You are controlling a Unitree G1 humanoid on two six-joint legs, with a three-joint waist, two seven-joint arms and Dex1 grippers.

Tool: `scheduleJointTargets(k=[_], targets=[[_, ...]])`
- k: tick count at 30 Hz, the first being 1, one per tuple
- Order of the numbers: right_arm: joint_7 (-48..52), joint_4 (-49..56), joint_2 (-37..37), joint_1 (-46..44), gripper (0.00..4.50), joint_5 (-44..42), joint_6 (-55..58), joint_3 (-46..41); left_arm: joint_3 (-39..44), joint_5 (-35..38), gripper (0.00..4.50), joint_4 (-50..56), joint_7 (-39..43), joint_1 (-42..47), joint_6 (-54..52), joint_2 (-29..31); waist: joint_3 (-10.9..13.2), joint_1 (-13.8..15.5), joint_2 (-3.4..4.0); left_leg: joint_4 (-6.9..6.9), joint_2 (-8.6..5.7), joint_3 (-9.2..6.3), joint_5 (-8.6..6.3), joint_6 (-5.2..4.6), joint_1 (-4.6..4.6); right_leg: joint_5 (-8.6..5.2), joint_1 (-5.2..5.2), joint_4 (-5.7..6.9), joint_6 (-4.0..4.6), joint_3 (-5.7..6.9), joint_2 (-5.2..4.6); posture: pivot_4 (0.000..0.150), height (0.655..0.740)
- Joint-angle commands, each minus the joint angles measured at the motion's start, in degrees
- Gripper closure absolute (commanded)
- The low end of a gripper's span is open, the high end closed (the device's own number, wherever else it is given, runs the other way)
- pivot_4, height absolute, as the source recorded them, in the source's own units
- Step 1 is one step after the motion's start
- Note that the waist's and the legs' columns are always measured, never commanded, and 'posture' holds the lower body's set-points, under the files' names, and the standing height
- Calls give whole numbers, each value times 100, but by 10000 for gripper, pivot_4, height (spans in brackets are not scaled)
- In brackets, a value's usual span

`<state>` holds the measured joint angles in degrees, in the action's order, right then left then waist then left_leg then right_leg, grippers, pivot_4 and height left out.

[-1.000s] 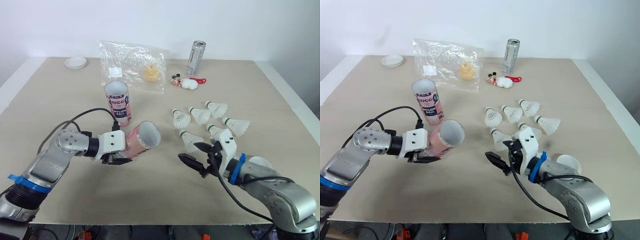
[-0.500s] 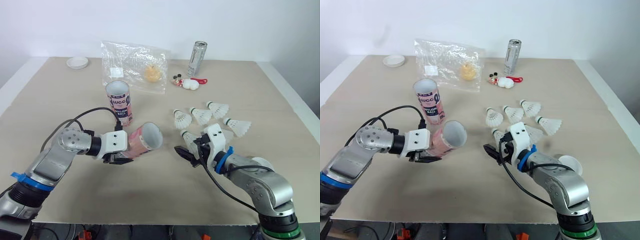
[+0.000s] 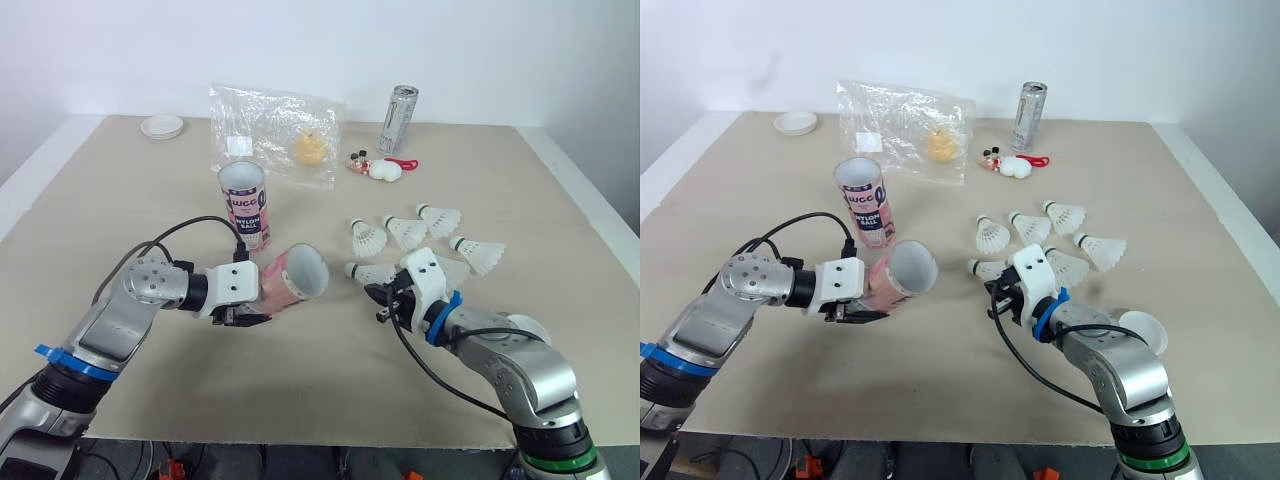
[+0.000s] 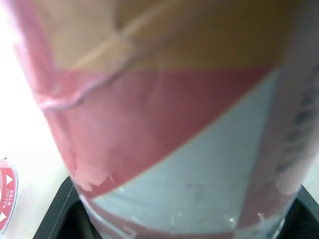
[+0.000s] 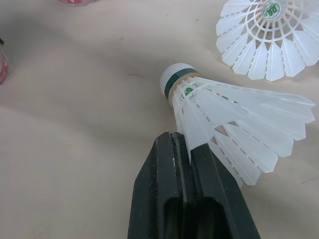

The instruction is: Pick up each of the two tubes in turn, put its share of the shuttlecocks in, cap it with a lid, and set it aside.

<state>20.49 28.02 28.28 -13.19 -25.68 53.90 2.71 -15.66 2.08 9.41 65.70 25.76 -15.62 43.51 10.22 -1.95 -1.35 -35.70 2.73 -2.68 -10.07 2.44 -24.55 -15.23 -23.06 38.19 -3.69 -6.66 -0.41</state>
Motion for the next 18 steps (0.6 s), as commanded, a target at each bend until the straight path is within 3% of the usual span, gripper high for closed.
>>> scheduleJointTargets(k=[1,5,10,18], targets=[[240,440,246,13,44756,15,-117,18,-293,-121,17454,-150,57,-75,1,-95,0,9,1,0,0,0,0,0,0,0,0,0,0,0,0,1500,7400],[1444,754,1029,-217,44756,-135,-926,-191,-308,-83,17454,-238,102,-50,-45,-154,-3,12,2,-3,0,1,0,-1,3,0,5,0,-1,0,-1,1500,7400],[3564,311,2244,-788,44756,-85,-2824,-647,-340,18,17454,-316,285,54,-321,-218,1,20,18,-18,-7,7,5,-8,2,5,15,-4,-10,-4,-8,1500,7400],[4678,-582,2342,-2442,44756,581,-4569,-31,-373,126,17454,-140,506,362,-883,-327,0,16,21,-10,-5,8,5,-8,9,-1,19,-6,-5,0,-7,1500,7400]])
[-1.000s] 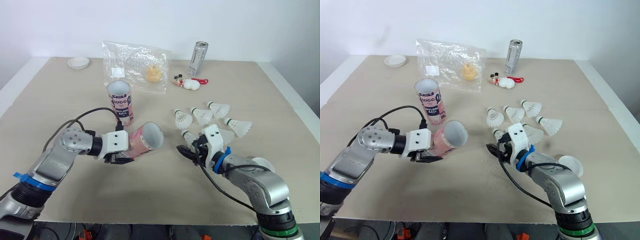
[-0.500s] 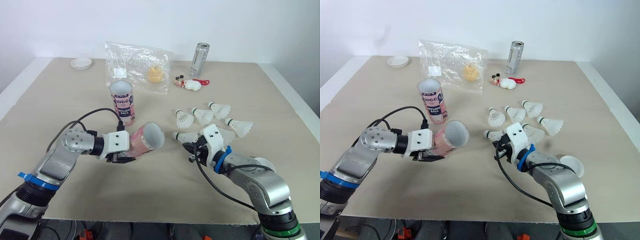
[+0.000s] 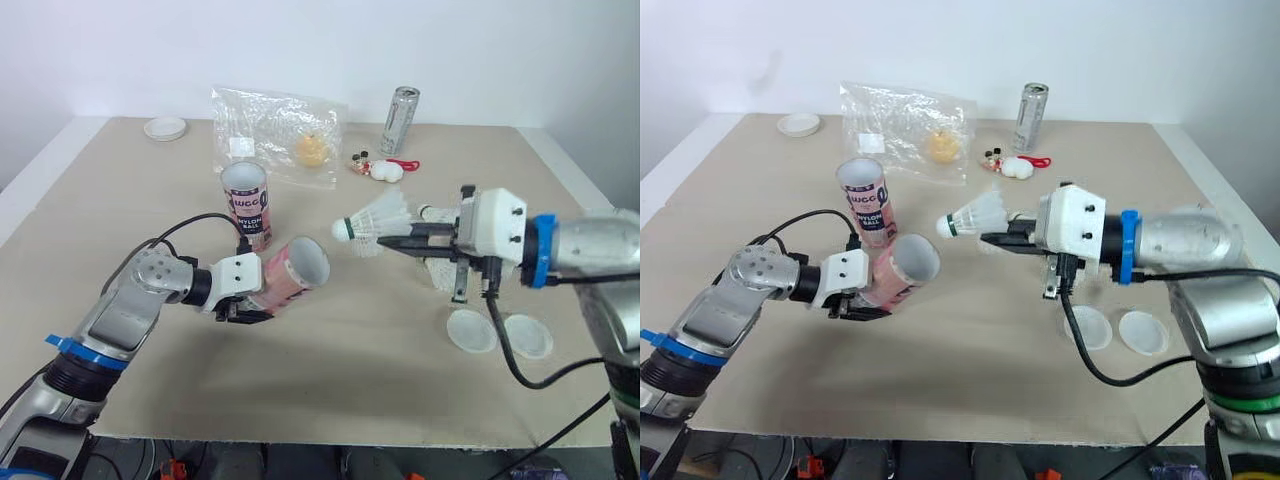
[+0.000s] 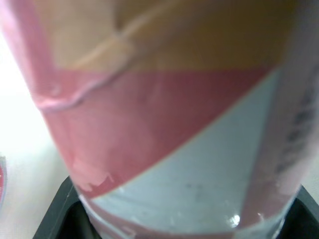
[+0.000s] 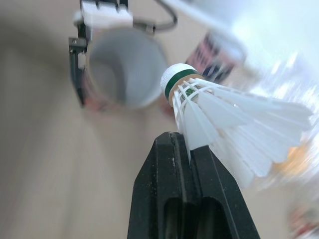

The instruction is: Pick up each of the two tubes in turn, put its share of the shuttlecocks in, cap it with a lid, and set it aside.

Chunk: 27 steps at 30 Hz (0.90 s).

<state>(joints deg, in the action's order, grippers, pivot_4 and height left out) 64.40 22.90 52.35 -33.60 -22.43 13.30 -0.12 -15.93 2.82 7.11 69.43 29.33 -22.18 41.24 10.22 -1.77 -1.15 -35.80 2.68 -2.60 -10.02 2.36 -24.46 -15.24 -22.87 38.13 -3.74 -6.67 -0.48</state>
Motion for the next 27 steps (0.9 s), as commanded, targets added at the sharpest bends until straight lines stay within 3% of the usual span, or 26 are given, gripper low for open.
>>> scheduleJointTargets(k=[1,13,18,21,22,27], targets=[[379,-121,-91,-489,44756,343,-645,372,-350,53,17454,125,145,27,-280,-102,0,-2,2,1,0,1,0,0,-2,0,-2,0,-1,-1,0,1500,7400],[763,-1005,-562,-1106,44756,1333,-1583,1321,-335,105,17454,645,-5,38,-956,-176,1,26,2,9,-1,-8,-3,1,-18,1,-16,3,-22,7,1,1500,7400],[907,-1090,-784,-1431,44756,1351,-1461,1487,-322,139,17454,764,-96,-4,-1082,-192,2,21,3,11,0,-6,-3,1,-17,2,-19,5,-19,6,1,1500,7400],[1028,-991,-820,-1494,35189,1226,-1238,1496,-329,107,17454,709,-178,-4,-1068,-186,2,25,3,12,2,-11,-3,1,-18,2,-20,8,-16,10,4,1500,7400],[1053,-952,-819,-1503,29287,1177,-1157,1469,-331,102,17454,691,-194,-1,-1059,-183,2,25,3,11,2,-11,-3,1,-18,1,-18,8,-16,10,3,1500,7400],[1051,-679,-801,-1609,10830,516,-535,1034,-315,68,17454,565,-235,18,-1012,-144,2,25,3,10,2,-11,-2,1,-18,3,-19,10,-15,10,3,1500,7400]])
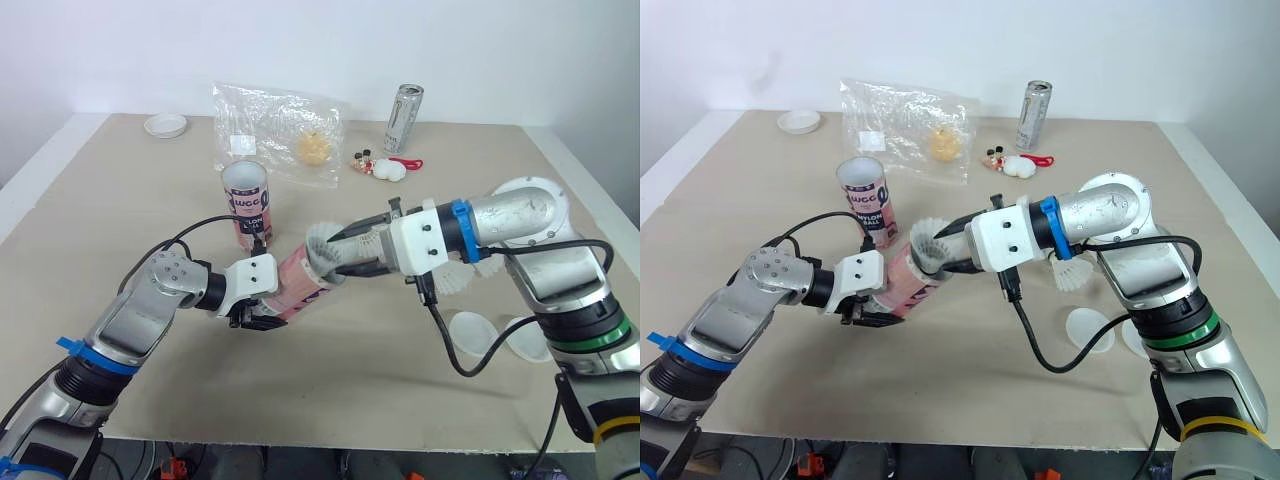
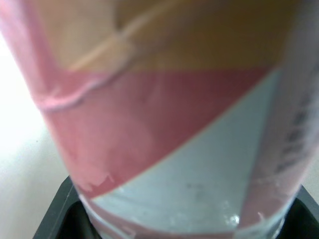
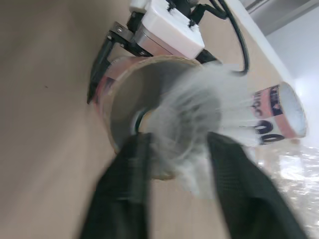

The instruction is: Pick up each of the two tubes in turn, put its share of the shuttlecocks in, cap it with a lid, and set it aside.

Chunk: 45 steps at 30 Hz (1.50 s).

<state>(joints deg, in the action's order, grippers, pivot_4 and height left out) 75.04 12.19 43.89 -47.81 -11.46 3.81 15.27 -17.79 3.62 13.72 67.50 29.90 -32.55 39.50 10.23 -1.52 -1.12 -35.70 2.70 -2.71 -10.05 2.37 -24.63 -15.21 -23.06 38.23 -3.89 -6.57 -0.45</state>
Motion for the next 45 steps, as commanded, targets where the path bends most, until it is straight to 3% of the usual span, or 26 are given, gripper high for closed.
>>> scheduleJointTargets(k=[1,3,8,13,19,29,45], targets=[[-311,522,-47,-144,6664,-1130,1017,-826,-131,-33,17454,-161,-43,-24,63,42,0,0,0,0,0,-1,0,0,0,0,0,1,0,1,0,1500,7400],[-746,680,-164,-26,964,-1724,1780,-1215,-128,-44,17454,-242,-40,0,110,54,0,1,-1,0,1,-2,0,0,0,3,1,1,5,1,0,1500,7400],[-2267,620,-311,741,964,-2455,3558,-2203,-79,-45,17454,-399,-37,22,208,112,-2,0,-4,-7,3,-8,2,-2,3,14,7,2,20,10,1,1500,7400],[-4006,1198,-918,2086,964,-2129,4657,-2022,24,18,17454,-516,-19,2,267,210,-12,-30,-3,-2,6,-12,4,-5,8,13,9,2,20,11,7,1500,7400],[-5619,1367,-2046,2503,964,-1223,4556,-1451,36,59,17454,-551,-22,-88,358,353,-14,-126,6,6,6,-4,23,-25,13,15,-17,41,25,0,16,1500,7400],[-6119,657,-2836,2322,964,-470,4100,-789,122,108,17454,-491,-147,-298,300,476,-15,-150,3,17,12,0,37,-29,18,15,-20,42,50,-1,20,1500,7400],[-6568,-1137,-3831,1418,964,-77,3403,-1103,163,183,17454,-339,-309,-493,226,553,-15,-290,3,27,21,-1,37,-29,28,18,-23,56,46,-1,32,1500,7400]])
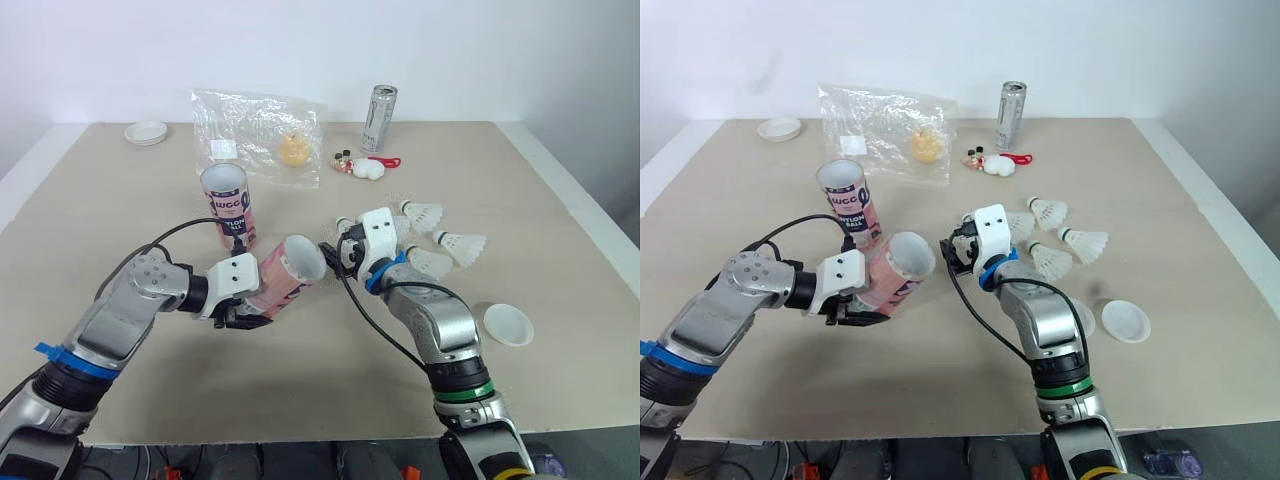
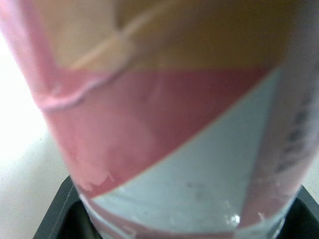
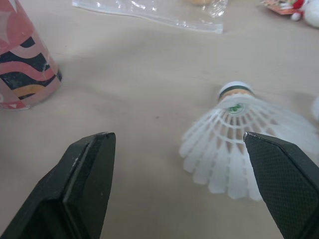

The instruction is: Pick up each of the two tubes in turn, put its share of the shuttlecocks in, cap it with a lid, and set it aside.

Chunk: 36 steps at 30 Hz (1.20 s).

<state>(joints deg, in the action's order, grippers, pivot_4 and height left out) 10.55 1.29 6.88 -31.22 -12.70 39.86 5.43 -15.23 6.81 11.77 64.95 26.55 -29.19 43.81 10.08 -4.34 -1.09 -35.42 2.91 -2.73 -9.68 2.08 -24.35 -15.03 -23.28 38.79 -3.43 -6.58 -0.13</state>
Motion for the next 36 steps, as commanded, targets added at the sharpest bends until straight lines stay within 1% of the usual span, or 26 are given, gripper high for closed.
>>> scheduleJointTargets(k=[1,5,7,8,9,10,11,12,13,14,16,17,24,27,29,32,34,36], targets=[[-181,-171,-216,-300,964,60,-246,-151,-93,-137,17454,-143,-61,-161,-112,122,0,-10,0,1,0,0,0,0,0,0,-1,0,0,0,0,1500,7400],[-443,-991,-483,-731,964,188,-644,-335,-121,-152,17454,-152,-114,-179,-120,76,0,-21,0,2,0,0,0,0,3,-2,0,1,9,-1,0,1500,7400],[-440,-1235,-528,-882,964,215,-767,-380,-129,-154,17454,-156,-135,-195,-117,68,0,-28,0,2,0,1,1,-2,4,-1,-1,2,15,-1,0,1500,7400],[-414,-1317,-530,-930,6151,235,-804,-379,-131,-152,17454,-158,-145,-201,-115,68,0,-28,0,2,0,0,3,-4,4,-1,0,2,15,0,0,1500,7400],[-392,-1376,-531,-958,8235,253,-838,-375,-133,-151,17454,-162,-153,-204,-114,66,0,-29,0,2,0,0,3,-4,4,-1,0,2,15,0,0,1500,7400],[-372,-1421,-532,-977,13179,264,-864,-369,-133,-149,17454,-165,-160,-208,-113,65,0,-28,0,2,-1,0,3,-4,4,-1,1,1,14,-1,-1,1500,7400],[-342,-1443,-529,-985,16618,267,-865,-358,-133,-153,17454,-171,-165,-213,-103,68,0,-28,0,2,-1,0,3,-4,4,-1,2,1,14,0,-1,1500,7400],[-331,-1460,-528,-988,20950,276,-870,-355,-134,-157,17454,-177,-169,-217,-99,69,0,-28,0,2,-1,0,3,-4,4,-1,2,0,13,-1,-1,1500,7400],[-327,-1461,-532,-982,26897,280,-866,-358,-129,-154,17454,-177,-175,-221,-107,68,0,-28,0,2,-1,0,3,-4,4,-2,2,0,13,-1,-2,1500,7400],[-315,-1454,-529,-975,30790,292,-857,-351,-127,-153,17454,-178,-178,-221,-112,65,0,-28,0,3,-1,0,3,-4,4,-2,2,1,13,-1,-1,1500,7400],[-300,-1414,-526,-952,41065,330,-832,-319,-124,-149,17454,-177,-179,-224,-115,62,0,-28,0,4,-1,0,3,-4,4,-2,1,1,14,-1,-1,1500,7400],[-278,-1394,-532,-941,44031,336,-819,-307,-125,-148,17454,-175,-179,-229,-114,63,0,-28,0,4,-1,-1,3,-4,4,-2,1,1,14,-1,-1,1500,7400],[-190,-1195,-539,-893,44031,388,-734,-267,-128,-151,17454,-224,-191,-204,-101,46,0,-28,0,4,-1,-1,3,-4,4,-3,0,1,16,-1,-1,1500,7400],[49,-911,-405,-867,44031,395,-717,-179,-121,-142,17454,-242,-190,-194,-93,35,0,-28,1,3,-1,-1,3,-4,4,-4,0,1,17,-1,-1,1500,7400],[325,-505,-149,-887,44031,367,-679,-141,-119,-128,17454,-258,-185,-182,-89,21,1,-27,2,3,-2,0,3,-3,3,-4,0,0,17,-1,-2,1500,7400],[1125,287,553,-1007,44031,100,-738,-257,-118,-82,17454,-286,-156,-154,-91,-13,4,-15,3,3,-5,1,4,-3,1,-4,-1,-1,15,-2,-6,1500,7400],[1817,620,1230,-1099,44031,30,-1070,-323,-123,-31,17454,-297,-137,-119,-118,-54,6,-12,6,3,-7,1,4,-3,1,-5,0,-3,13,-2,-8,1500,7400],[2755,792,2000,-1219,44031,-143,-1657,-496,-128,15,17454,-326,-114,-61,-150,-95,9,3,8,4,-9,3,4,-3,1,-6,0,-5,13,-2,-11,1500,7400]])
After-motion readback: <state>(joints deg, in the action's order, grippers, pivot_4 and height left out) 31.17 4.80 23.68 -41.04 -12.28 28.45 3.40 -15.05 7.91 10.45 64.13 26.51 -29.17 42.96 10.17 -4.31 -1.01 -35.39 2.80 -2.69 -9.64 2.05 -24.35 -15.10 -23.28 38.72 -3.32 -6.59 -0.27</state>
